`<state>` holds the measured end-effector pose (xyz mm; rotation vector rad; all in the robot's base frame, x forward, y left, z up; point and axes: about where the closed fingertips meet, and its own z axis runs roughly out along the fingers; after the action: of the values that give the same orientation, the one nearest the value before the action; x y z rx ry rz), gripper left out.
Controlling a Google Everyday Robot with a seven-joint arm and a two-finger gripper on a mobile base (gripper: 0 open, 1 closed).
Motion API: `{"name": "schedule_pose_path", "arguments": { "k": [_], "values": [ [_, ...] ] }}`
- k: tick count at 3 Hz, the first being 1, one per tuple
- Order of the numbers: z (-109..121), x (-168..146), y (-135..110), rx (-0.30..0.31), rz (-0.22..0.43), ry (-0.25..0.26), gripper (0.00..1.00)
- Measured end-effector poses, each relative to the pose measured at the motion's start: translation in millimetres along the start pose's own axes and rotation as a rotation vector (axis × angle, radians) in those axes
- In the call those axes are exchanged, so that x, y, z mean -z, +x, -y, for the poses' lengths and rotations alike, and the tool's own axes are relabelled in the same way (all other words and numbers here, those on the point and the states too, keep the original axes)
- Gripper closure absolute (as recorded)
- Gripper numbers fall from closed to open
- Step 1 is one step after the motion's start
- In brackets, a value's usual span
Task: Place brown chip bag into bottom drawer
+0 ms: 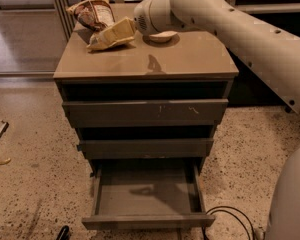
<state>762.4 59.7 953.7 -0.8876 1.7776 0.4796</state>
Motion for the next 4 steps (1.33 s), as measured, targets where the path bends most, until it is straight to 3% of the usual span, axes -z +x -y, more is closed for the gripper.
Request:
{"name": "schedule_pose_path", "arguments": {
  "k": [3, 4],
  "values": [
    [51.0, -70.4, 1.8, 0.009, 0.022, -0.028, 0.0],
    [57.1, -92.4, 5.4, -0.001, 0.023, -0.046, 0.0]
  ]
}}
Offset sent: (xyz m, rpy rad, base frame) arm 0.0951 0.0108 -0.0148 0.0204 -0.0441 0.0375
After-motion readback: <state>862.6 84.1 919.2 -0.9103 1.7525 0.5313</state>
